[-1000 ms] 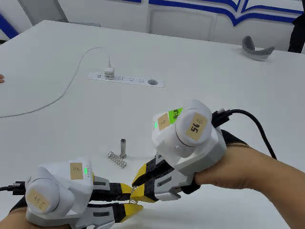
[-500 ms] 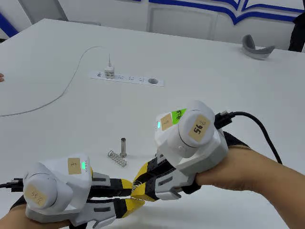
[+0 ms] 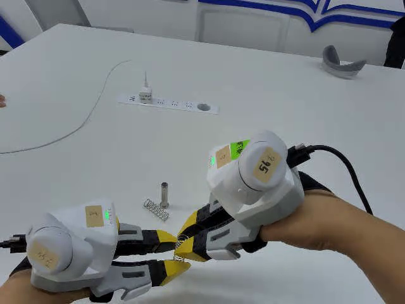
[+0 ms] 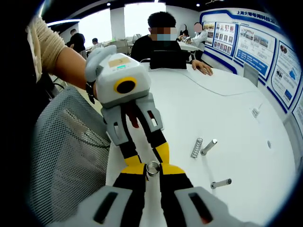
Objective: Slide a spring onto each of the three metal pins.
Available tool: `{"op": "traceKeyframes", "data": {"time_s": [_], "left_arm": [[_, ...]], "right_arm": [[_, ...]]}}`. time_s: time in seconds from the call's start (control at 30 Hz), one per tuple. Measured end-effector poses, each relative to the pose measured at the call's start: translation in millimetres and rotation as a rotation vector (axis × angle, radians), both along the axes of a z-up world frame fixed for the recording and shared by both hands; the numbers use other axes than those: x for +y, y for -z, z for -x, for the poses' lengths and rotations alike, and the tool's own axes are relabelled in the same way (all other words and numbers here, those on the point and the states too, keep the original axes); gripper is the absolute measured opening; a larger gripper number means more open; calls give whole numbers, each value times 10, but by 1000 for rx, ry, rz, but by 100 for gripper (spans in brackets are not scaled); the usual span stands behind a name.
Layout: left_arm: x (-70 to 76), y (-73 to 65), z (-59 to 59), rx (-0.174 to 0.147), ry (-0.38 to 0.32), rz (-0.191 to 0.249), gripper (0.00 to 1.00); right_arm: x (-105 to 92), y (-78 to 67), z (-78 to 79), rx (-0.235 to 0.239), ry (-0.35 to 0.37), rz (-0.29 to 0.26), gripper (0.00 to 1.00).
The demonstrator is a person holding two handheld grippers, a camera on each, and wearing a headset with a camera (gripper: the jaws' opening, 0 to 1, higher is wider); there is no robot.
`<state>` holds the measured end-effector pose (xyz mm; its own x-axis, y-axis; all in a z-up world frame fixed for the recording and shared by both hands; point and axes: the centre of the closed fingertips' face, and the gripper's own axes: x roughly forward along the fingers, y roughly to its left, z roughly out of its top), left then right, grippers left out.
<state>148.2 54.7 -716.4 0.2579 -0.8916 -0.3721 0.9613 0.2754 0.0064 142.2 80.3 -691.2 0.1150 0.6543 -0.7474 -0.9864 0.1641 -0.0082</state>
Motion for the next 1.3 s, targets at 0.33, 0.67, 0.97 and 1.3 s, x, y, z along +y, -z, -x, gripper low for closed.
{"op": "traceKeyframes", "data": {"time_s": [0.33,0.67,0.97,1.3], "left_arm": [[126,-2,-77,28,-61,15,35],[267,15,-178,43,-132,13,47],[344,35,-237,64,-182,17,56],[382,55,-265,77,-204,16,61]], "right_arm": [[-68,-20,-54,-4,23,5,12],[-179,-68,-153,-15,63,2,12],[-313,-128,-287,-33,110,5,12],[-519,-234,-550,-72,180,5,12]]}}
